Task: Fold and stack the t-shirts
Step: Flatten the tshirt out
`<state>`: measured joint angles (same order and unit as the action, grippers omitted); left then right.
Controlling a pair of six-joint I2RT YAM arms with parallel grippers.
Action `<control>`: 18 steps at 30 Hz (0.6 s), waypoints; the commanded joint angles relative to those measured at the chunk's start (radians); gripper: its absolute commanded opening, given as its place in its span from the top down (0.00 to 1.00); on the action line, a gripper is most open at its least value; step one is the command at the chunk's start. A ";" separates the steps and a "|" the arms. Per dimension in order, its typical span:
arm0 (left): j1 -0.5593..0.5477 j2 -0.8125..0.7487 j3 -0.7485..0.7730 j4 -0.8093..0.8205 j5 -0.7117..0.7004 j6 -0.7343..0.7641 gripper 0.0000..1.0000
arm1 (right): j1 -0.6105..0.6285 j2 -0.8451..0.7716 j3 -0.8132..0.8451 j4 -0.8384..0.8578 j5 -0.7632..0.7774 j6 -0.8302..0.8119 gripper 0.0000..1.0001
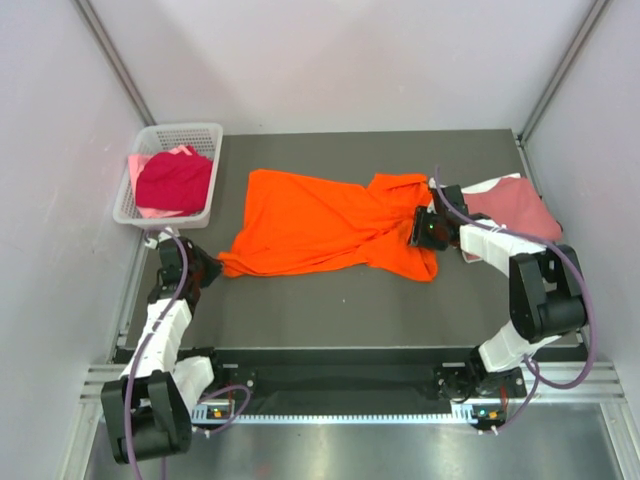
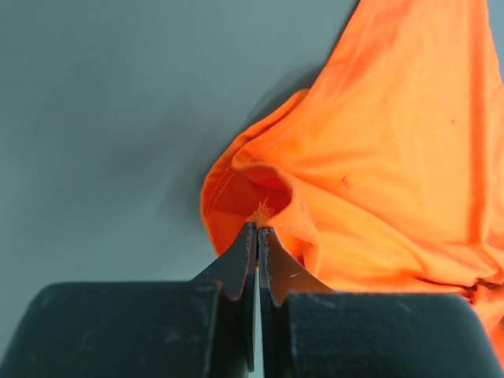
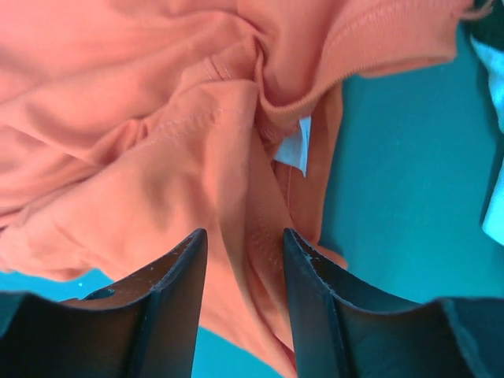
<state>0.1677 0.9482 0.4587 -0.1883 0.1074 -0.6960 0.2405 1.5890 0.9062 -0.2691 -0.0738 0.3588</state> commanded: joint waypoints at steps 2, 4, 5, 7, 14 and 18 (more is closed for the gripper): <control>0.003 -0.014 -0.014 0.004 -0.009 0.020 1.00 | 0.008 -0.020 0.025 0.070 0.002 -0.015 0.57; 0.003 -0.009 -0.009 -0.003 -0.008 0.023 1.00 | 0.006 -0.006 0.043 0.068 -0.003 -0.017 0.57; 0.003 -0.008 -0.002 -0.007 -0.008 0.024 1.00 | 0.008 0.006 0.049 0.073 -0.001 -0.018 0.57; 0.003 -0.009 0.003 -0.016 -0.014 0.030 1.00 | 0.008 0.015 0.059 0.077 -0.001 -0.018 0.57; 0.003 -0.023 0.005 -0.023 -0.028 0.039 1.00 | 0.008 0.071 0.122 0.087 -0.014 -0.015 0.55; 0.004 -0.017 0.003 -0.020 -0.026 0.043 1.00 | 0.008 0.098 0.157 0.077 -0.023 -0.014 0.63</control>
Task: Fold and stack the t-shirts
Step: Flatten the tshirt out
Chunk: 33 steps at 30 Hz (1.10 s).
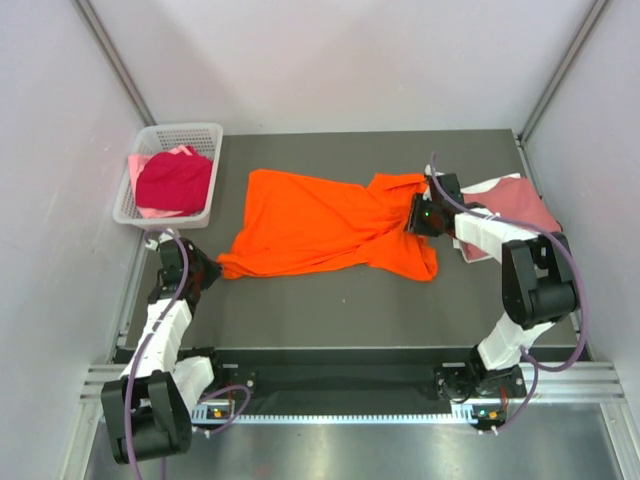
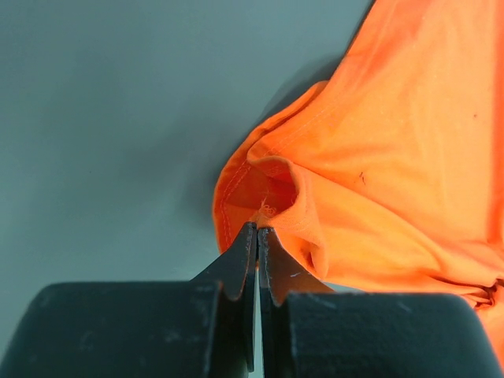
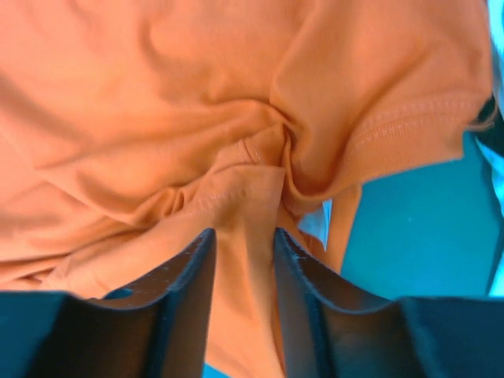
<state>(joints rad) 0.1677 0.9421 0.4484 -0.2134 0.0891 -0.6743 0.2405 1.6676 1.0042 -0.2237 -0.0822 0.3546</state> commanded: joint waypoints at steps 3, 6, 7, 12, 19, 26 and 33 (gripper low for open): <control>0.004 -0.003 0.015 0.006 -0.008 0.024 1.00 | 0.008 0.024 0.062 0.035 -0.019 -0.005 0.71; 0.003 0.001 0.016 0.009 -0.009 0.025 1.00 | 0.006 0.018 0.053 0.041 -0.021 -0.003 0.81; 0.003 0.003 0.016 0.011 -0.009 0.025 1.00 | 0.008 0.017 0.051 0.038 -0.016 -0.003 0.82; 0.003 0.011 0.016 0.014 -0.006 0.025 1.00 | 0.008 0.001 0.053 0.015 -0.005 -0.002 1.00; 0.003 -0.014 0.021 -0.033 -0.028 0.041 0.90 | 0.008 -0.248 -0.080 -0.058 0.061 0.012 1.00; 0.003 -0.089 0.003 -0.083 0.040 0.027 0.49 | 0.008 -0.624 -0.243 -0.184 0.064 0.014 1.00; -0.014 -0.135 -0.033 -0.104 0.119 -0.001 0.50 | 0.008 -0.911 -0.337 -0.272 0.108 0.056 1.00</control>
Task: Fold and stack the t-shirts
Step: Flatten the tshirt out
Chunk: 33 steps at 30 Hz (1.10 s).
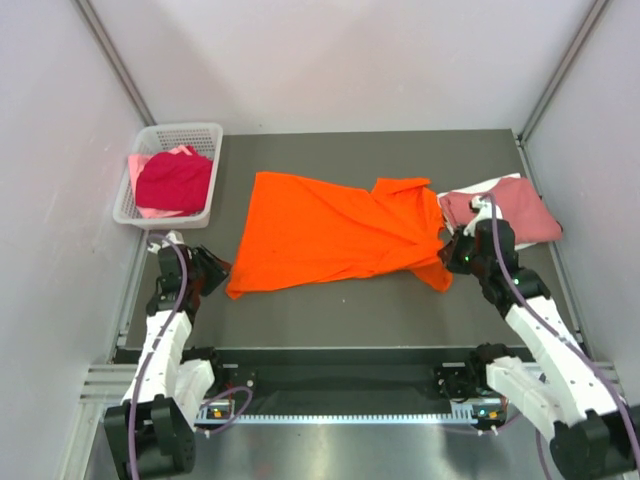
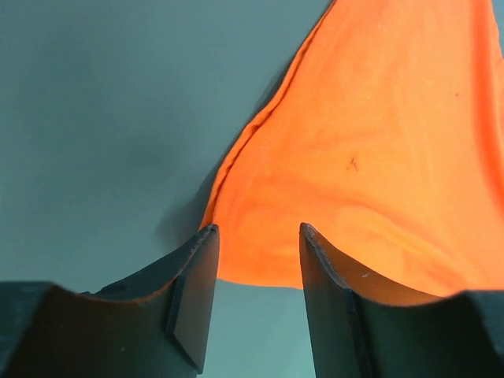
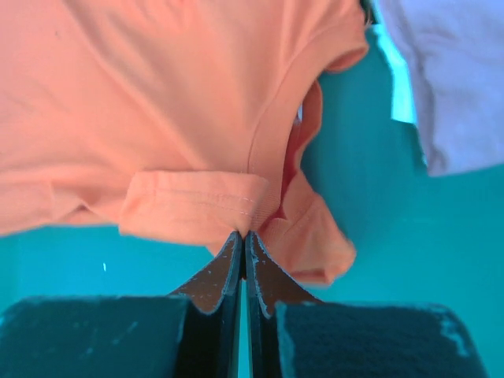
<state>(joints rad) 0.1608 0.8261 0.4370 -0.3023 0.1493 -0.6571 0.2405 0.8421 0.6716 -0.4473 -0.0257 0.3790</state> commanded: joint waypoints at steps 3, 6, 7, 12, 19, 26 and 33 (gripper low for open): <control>-0.014 -0.018 -0.043 -0.003 0.105 -0.021 0.50 | 0.008 -0.184 -0.018 -0.064 0.192 0.083 1.00; -0.032 0.004 -0.044 0.028 0.134 -0.015 0.40 | 0.008 -0.250 -0.029 -0.045 0.228 0.113 1.00; -0.036 0.039 -0.038 0.044 0.133 -0.010 0.39 | 0.008 -0.262 -0.036 -0.034 0.218 0.112 1.00; -0.090 0.186 0.043 0.123 0.148 -0.012 0.38 | 0.008 -0.175 -0.046 -0.011 0.142 0.094 1.00; -0.316 0.493 0.235 0.109 -0.027 0.016 0.34 | 0.008 -0.078 -0.076 0.039 0.083 0.075 1.00; -0.317 0.732 0.374 0.081 -0.077 0.034 0.35 | 0.008 0.000 -0.075 0.082 0.073 0.063 1.00; -0.316 0.876 0.440 0.075 -0.091 0.053 0.42 | 0.006 0.106 -0.060 0.156 0.035 0.052 1.00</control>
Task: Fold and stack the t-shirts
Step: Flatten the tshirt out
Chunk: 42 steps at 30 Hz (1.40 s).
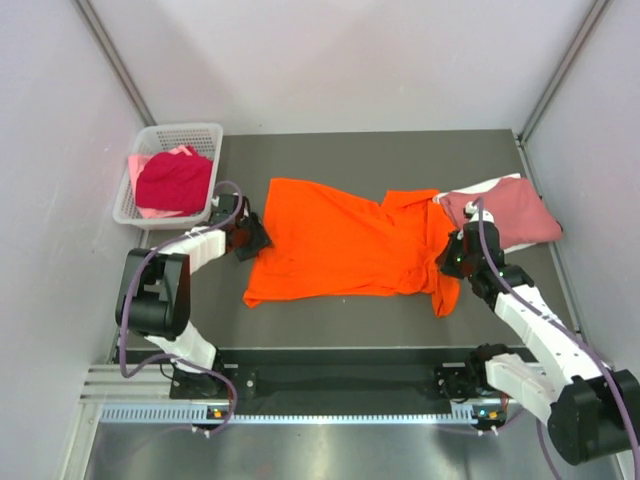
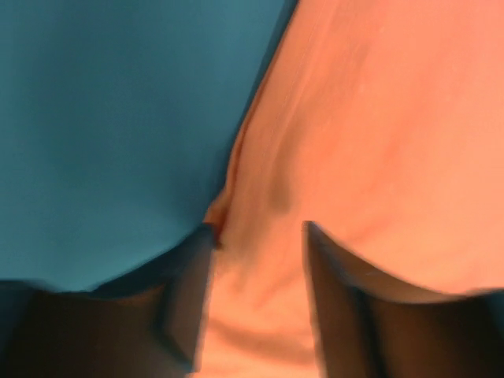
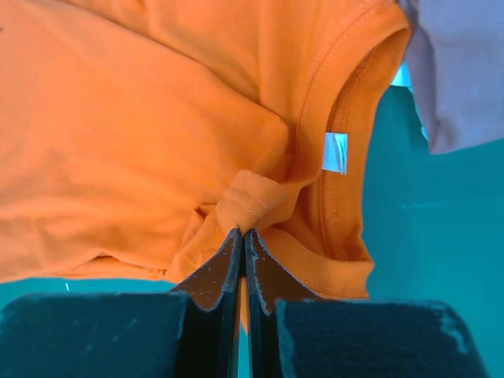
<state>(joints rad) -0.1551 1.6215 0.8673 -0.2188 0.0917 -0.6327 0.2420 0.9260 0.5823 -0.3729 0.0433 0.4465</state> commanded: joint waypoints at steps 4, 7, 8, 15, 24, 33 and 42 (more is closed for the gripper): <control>0.003 0.086 0.007 0.002 -0.026 0.033 0.73 | 0.006 0.065 0.057 0.057 -0.118 -0.029 1.00; 0.012 0.000 -0.053 0.027 -0.035 0.012 0.74 | 0.009 0.009 0.059 0.005 -0.160 -0.022 1.00; 0.014 -0.026 -0.071 0.030 -0.035 0.008 0.79 | 0.014 -0.018 0.054 -0.017 -0.167 -0.017 1.00; 0.052 -0.447 -0.312 -0.005 -0.058 -0.091 1.00 | 0.071 -0.290 0.013 -0.224 -0.243 0.075 1.00; 0.065 -0.770 -0.318 -0.214 -0.133 -0.122 1.00 | 0.138 -0.391 0.011 -0.346 -0.304 0.124 0.93; 0.065 -0.847 -0.306 -0.301 -0.161 -0.128 0.42 | 0.148 -0.120 0.218 -0.256 -0.100 0.023 0.32; 0.065 -0.608 -0.143 -0.200 -0.230 -0.035 0.29 | 0.141 0.526 0.621 -0.121 0.075 -0.130 0.47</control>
<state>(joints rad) -0.0940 0.9409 0.6361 -0.5022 -0.1104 -0.7277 0.3771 1.2953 1.0824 -0.5510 0.0101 0.3950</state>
